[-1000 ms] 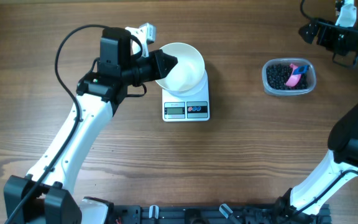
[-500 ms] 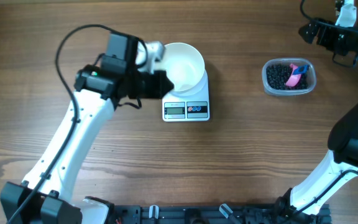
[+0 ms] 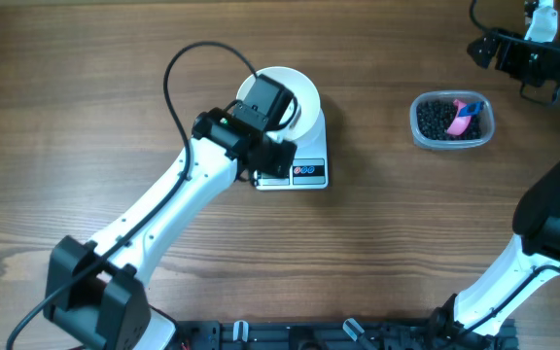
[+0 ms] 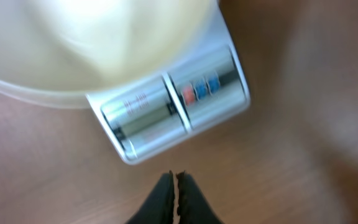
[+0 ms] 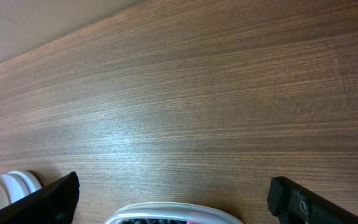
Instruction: Scoop item into bowl and weigh 150g on scale
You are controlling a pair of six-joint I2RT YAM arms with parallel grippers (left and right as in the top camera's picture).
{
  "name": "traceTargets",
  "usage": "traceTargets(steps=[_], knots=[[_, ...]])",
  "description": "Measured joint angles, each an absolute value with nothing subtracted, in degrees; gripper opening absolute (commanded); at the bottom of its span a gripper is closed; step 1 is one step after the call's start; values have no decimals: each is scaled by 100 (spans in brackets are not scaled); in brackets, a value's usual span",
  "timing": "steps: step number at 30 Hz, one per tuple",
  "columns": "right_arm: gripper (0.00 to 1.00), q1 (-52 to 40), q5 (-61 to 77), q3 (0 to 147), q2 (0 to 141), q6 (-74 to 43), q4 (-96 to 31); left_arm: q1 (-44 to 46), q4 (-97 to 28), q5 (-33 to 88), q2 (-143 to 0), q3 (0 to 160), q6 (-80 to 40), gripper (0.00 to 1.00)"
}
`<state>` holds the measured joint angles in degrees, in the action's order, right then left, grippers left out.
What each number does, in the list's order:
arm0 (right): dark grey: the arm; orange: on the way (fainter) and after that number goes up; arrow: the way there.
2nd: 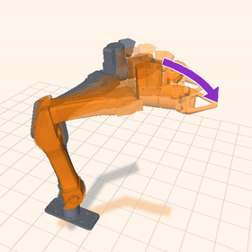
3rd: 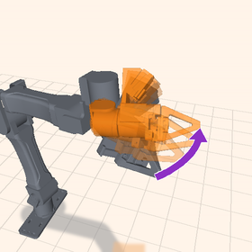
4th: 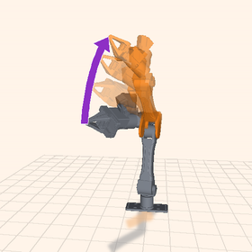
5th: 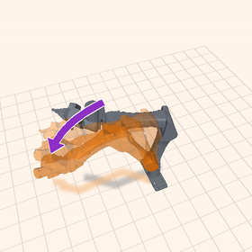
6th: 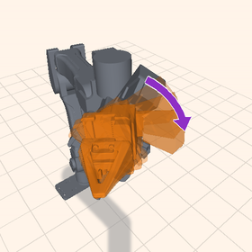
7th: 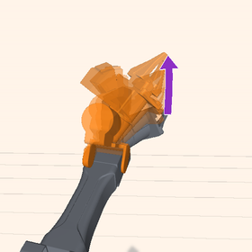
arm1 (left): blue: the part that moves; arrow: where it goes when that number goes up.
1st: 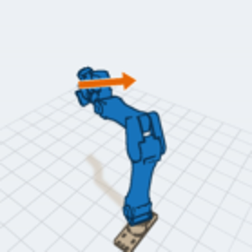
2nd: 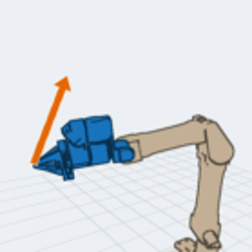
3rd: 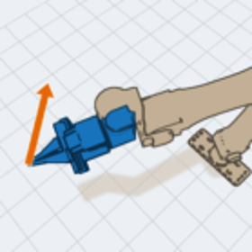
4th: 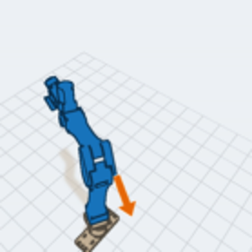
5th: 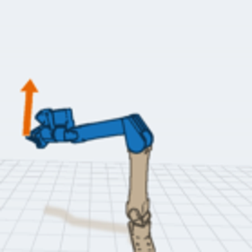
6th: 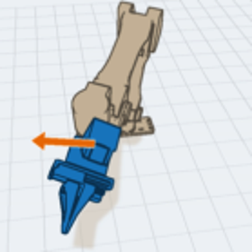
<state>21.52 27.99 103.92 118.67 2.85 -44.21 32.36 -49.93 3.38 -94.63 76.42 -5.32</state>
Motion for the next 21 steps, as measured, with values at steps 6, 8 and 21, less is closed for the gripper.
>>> traceTargets(steps=[6,8,21], knots=[[100,2152,2797,10392,11867,285,-4418,3164,-2842,-174,-9531,7636,-784,4],[100,2152,2799,10392,11867,285,-4418,3166,-2397,-259,-9594,7640,-823,4],[100,2152,2799,10392,11867,285,-4418,3188,-1732,-290,-10923,7625,-893,4]])
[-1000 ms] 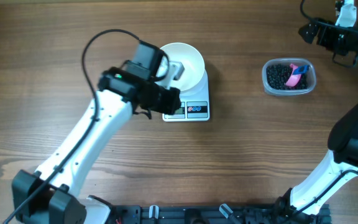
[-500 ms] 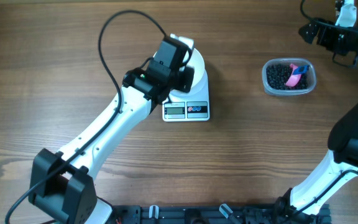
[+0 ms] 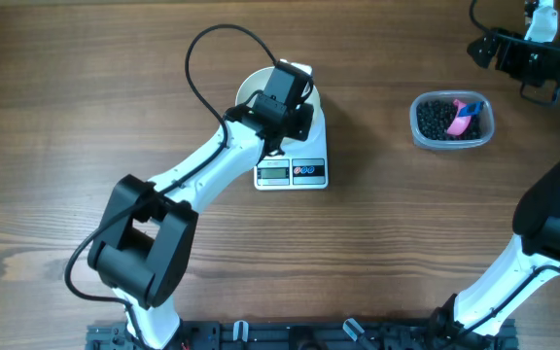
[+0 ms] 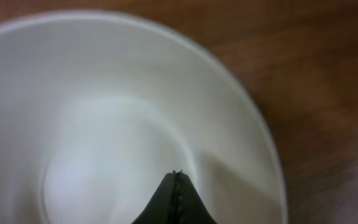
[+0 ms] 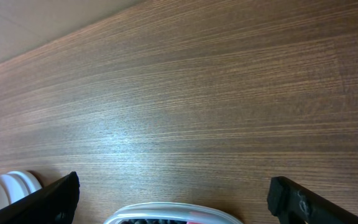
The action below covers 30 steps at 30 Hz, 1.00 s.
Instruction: Scoop item into bowl and weigh 150g on scale
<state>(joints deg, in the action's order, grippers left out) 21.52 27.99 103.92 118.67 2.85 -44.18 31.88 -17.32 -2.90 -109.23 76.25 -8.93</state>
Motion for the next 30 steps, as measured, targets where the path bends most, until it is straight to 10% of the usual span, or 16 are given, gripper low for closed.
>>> traceTargets(steps=[30], knots=[[100,2152,2799,10392,11867,285,-4418,3494,-1131,497,-10984,7625,-934,4]])
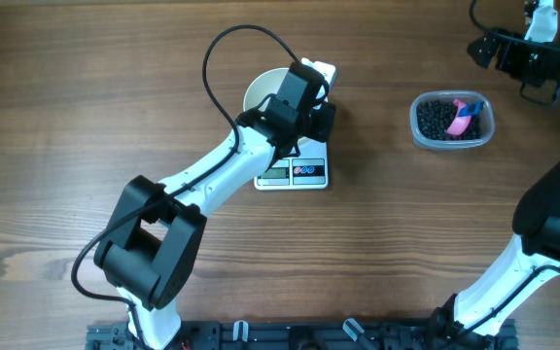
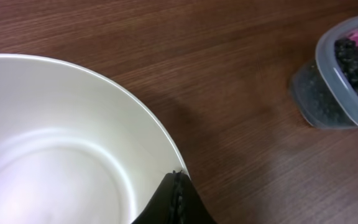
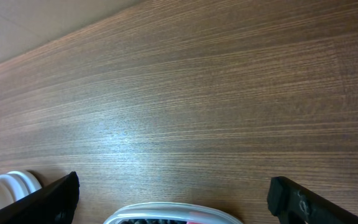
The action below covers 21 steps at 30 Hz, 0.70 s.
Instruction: Scoop item into bowl and weigh 150g on scale
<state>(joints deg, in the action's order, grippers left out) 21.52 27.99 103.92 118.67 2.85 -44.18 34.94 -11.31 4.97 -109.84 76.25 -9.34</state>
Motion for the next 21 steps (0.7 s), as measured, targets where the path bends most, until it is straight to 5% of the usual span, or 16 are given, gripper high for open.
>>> traceTargets(steps=[21], knots=[[100,2152,2799,10392,11867,285,-4418,3492,-1037,252,-10960,7625,-932,4]])
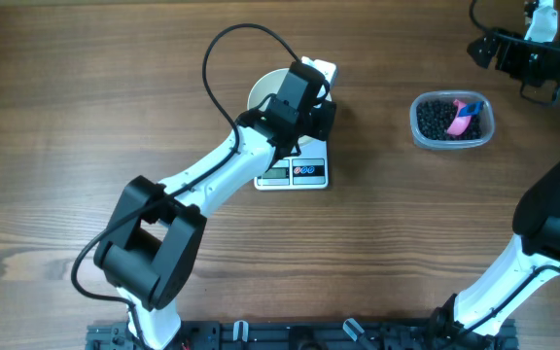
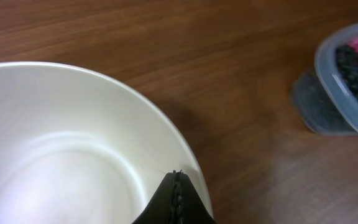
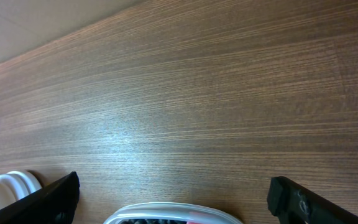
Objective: Scoop item into bowl and weigh 150g on scale
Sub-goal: 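Lower the left gripper to the scale's front buttons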
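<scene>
An empty white bowl (image 1: 265,89) (image 2: 73,149) stands on the white scale (image 1: 294,172) at mid table. My left gripper (image 2: 178,173) is shut, with nothing between its fingers. Its tips sit just inside the bowl's right rim. A clear container (image 1: 452,121) (image 2: 348,74) of dark beans with a pink scoop (image 1: 467,116) in it stands to the right. My right gripper (image 3: 173,190) hangs open above the far side of that container (image 3: 171,213), its fingers (image 3: 59,198) wide apart.
The left arm's black cable (image 1: 224,53) loops over the table behind the bowl. The wooden table (image 1: 86,117) stretches bare to the left and in front of the scale. The right arm's base (image 1: 552,224) stands at the right edge.
In the left wrist view the bowl's rim lies slightly further right, so the shut tips sit just inside it rather than on it. The right gripper has not moved.
My shut left gripper first hung over the scale's display at the front. It was then over the middle of the bowl, then at the bowl's right rim facing the bean container, where it stays. The right gripper stayed open above the container throughout.
</scene>
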You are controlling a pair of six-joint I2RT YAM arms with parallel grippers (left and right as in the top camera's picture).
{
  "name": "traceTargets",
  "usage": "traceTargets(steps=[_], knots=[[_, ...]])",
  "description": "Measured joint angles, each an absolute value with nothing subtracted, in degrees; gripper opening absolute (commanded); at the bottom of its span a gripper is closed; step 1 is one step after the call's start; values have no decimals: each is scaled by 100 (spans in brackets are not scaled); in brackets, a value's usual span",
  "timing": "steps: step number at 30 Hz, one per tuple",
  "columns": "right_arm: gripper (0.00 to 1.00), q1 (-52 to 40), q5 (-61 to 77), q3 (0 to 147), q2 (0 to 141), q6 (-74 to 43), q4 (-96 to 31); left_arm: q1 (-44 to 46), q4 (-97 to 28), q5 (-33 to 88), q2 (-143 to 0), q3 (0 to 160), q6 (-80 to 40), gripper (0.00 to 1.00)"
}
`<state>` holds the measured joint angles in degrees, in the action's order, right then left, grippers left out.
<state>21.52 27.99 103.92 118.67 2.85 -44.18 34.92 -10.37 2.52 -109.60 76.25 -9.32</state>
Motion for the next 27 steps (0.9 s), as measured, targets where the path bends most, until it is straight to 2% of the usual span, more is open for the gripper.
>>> traceTargets(steps=[6,10,12,13,16,19,20,22,24,27], knots=[[100,2152,2799,10392,11867,285,-4418,3459,-1544,-45,-10154,7625,-932,4],[100,2152,2799,10392,11867,285,-4423,3454,-2836,-75,-9142,7706,-932,4],[100,2152,2799,10392,11867,285,-4418,3454,-3520,14,-8888,7736,-932,9],[100,2152,2797,10392,11867,285,-4418,3454,-3955,137,-8831,7767,-934,13],[100,2152,2799,10392,11867,285,-4418,3463,-4923,517,-8866,7706,-915,34],[100,2152,2799,10392,11867,285,-4418,3555,-5317,762,-8967,7526,-836,60],[100,2152,2799,10392,11867,287,-4421,3634,-5345,805,-8993,7415,-720,72],[100,2152,2799,10392,11867,285,-4418,3833,-5341,884,-9039,7194,-456,90],[100,2152,2799,10392,11867,285,-4418,4062,-5315,932,-9105,7026,-47,100],[100,2152,2799,10392,11867,285,-4418,4425,-5190,978,-9264,6932,635,100]])
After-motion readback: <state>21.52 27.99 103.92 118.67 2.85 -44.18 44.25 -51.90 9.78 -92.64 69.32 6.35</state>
